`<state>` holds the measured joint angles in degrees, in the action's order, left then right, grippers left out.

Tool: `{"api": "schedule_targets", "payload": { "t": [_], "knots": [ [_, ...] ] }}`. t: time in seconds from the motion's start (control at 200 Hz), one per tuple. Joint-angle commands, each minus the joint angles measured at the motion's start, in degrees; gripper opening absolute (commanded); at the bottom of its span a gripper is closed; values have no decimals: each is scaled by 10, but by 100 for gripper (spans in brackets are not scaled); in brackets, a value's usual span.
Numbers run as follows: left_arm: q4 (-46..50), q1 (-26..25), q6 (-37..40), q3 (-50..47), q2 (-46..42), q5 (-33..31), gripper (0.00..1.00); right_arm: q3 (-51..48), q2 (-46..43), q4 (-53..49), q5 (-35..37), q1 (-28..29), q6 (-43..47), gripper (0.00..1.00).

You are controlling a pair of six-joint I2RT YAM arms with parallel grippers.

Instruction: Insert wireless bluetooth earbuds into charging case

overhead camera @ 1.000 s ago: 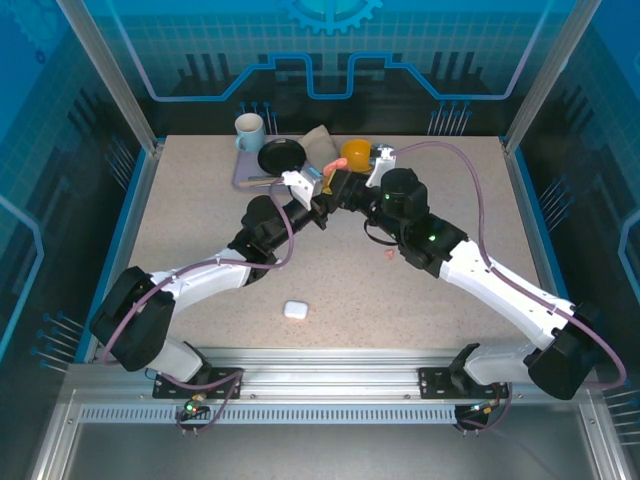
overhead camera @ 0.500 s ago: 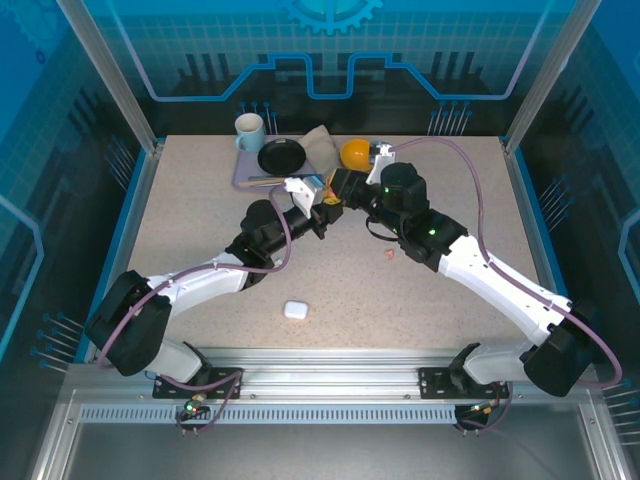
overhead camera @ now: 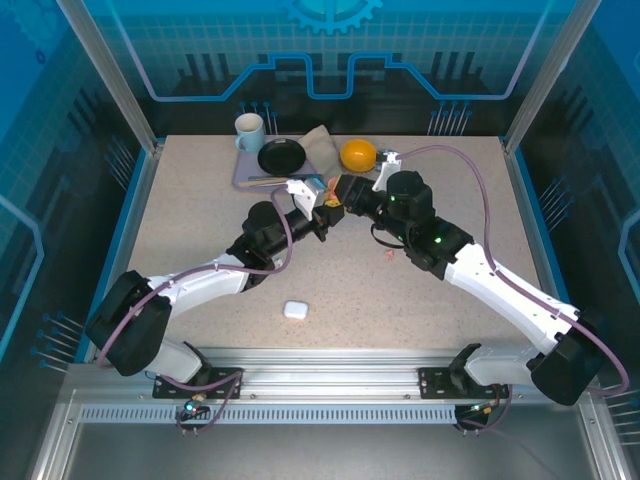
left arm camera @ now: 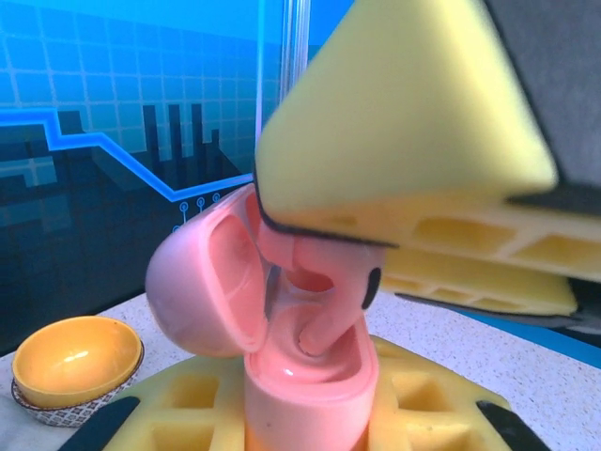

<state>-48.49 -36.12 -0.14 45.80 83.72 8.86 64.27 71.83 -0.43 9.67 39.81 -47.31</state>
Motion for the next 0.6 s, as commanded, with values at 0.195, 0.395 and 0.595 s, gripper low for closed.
{"api": "schedule_targets", "payload": {
  "t": [0.195, 0.395, 0.595],
  "knots": [
    [-40, -1, -18, 11, -8, -5, 0, -18, -9, -22, 8, 0, -3, 29],
    [-43, -1, -25, 9, -4, -8, 0, -24, -10, -20, 12, 1, -11, 24],
    [-43, -1, -30, 10, 2, -8, 0, -22, -9, -19, 17, 0, -16, 21]
  ]
}}
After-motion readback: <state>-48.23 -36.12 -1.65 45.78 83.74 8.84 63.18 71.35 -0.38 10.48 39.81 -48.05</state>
